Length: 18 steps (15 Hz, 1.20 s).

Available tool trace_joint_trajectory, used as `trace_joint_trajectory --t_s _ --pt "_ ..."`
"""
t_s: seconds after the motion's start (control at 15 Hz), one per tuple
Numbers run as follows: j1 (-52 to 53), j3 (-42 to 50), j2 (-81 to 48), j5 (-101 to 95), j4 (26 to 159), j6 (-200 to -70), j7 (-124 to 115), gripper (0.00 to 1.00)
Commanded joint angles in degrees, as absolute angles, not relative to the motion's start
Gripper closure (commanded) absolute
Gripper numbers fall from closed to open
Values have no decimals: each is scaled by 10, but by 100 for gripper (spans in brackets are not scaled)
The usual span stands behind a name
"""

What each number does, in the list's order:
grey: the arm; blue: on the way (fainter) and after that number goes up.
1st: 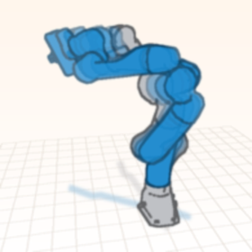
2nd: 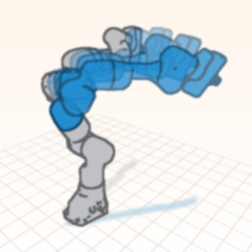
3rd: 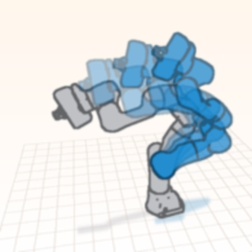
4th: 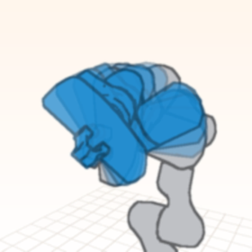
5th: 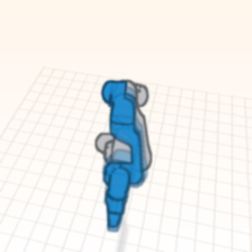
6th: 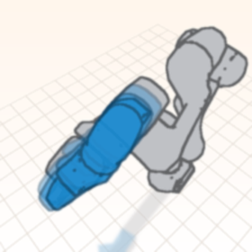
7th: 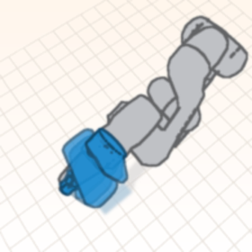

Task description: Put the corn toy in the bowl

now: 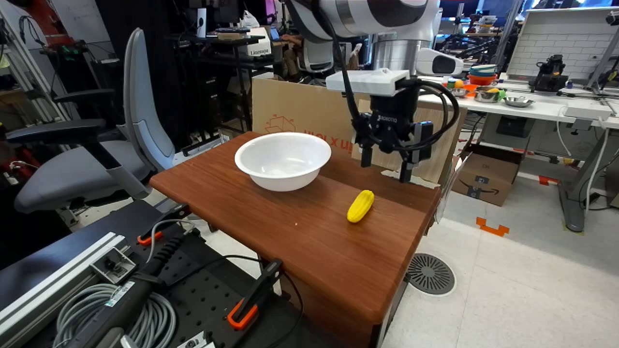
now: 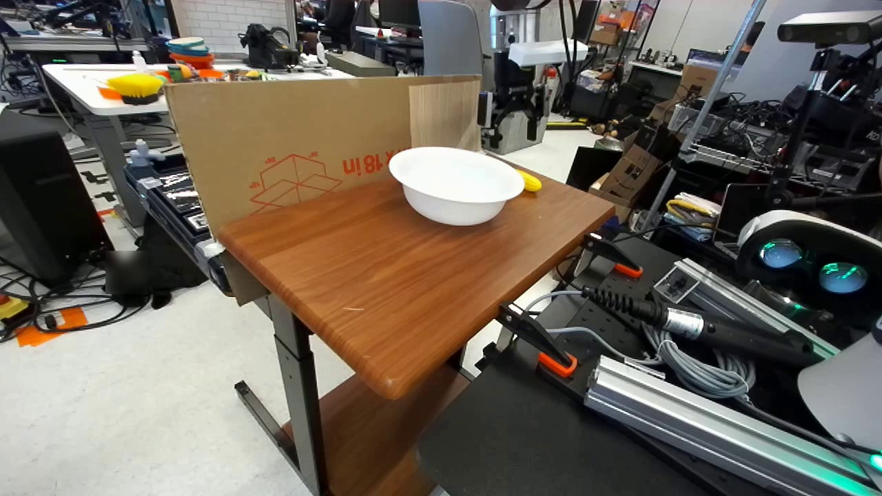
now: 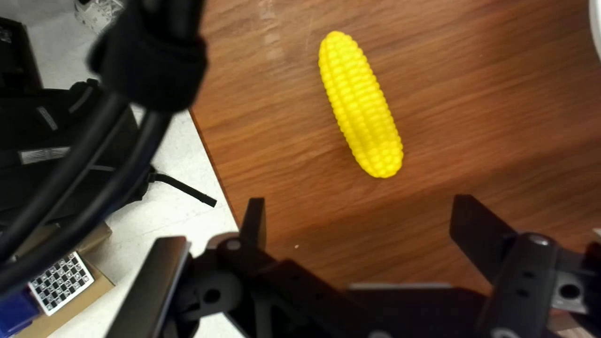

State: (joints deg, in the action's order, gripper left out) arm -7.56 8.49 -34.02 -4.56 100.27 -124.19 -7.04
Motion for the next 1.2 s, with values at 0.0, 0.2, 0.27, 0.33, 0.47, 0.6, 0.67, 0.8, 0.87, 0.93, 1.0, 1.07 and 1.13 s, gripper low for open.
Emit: trace_joint_trajectory --t_s 0.0,0.2,0.27,0.33,0.47,0.6,0.67,0.8,0.87,0.93,1.0,1.07,1.13 --pt "-57 90 -322 -65 1043 -1287 -82 0" --pt "-52 93 -314 -76 1067 -1295 -81 0" --pt "-52 93 -311 -78 1075 -1294 -81 0" --pt "-51 93 -308 -80 1083 -1295 -81 0" --pt "-50 94 -299 -85 1101 -1301 -82 0" --pt "-51 95 -292 -91 1116 -1306 -82 0" --pt "-50 96 -292 -94 1121 -1311 -83 0" --pt "-46 101 -307 -106 1117 -1329 -96 0" --pt "-45 103 -314 -111 1115 -1337 -103 0" --pt "-43 106 -323 -118 1112 -1344 -113 0" --pt "-41 110 -330 -123 1110 -1350 -123 0" --pt "-38 113 -340 -129 1104 -1351 -134 0" --pt "-35 115 -346 -133 1102 -1355 -142 0"
